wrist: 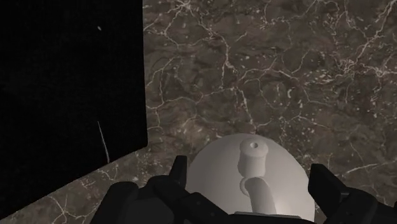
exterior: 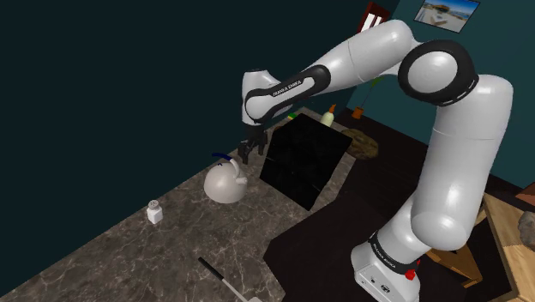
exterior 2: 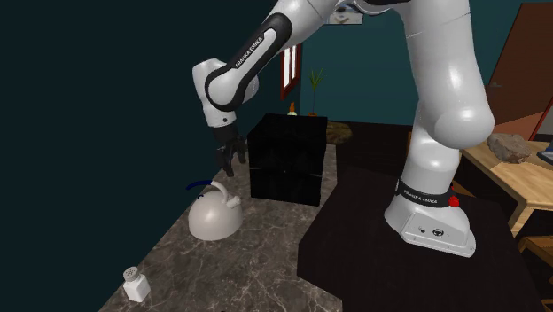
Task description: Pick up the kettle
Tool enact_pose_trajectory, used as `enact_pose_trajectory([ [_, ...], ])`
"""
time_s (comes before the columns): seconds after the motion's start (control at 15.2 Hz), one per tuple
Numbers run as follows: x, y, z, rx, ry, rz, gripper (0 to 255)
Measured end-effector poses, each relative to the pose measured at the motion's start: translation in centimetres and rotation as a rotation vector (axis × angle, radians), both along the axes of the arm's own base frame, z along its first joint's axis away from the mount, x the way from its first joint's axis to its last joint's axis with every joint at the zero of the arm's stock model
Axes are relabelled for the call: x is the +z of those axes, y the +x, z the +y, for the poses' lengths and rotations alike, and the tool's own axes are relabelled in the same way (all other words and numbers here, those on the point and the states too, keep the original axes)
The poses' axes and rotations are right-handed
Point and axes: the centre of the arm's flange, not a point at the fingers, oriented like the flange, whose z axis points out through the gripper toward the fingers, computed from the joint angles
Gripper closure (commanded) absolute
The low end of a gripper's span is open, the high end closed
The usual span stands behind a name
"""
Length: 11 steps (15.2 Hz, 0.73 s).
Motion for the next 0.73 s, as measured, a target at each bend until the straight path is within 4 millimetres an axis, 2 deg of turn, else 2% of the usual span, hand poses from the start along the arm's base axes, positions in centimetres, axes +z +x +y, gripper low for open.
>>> enact_pose_trajectory([
  [0.33, -4.7, 2.5, 3.1, 0.036, 0.004, 0.017, 0],
  [0.73, -8.1, 2.7, 3.6, 0.04, 0.005, 0.019, 0],
])
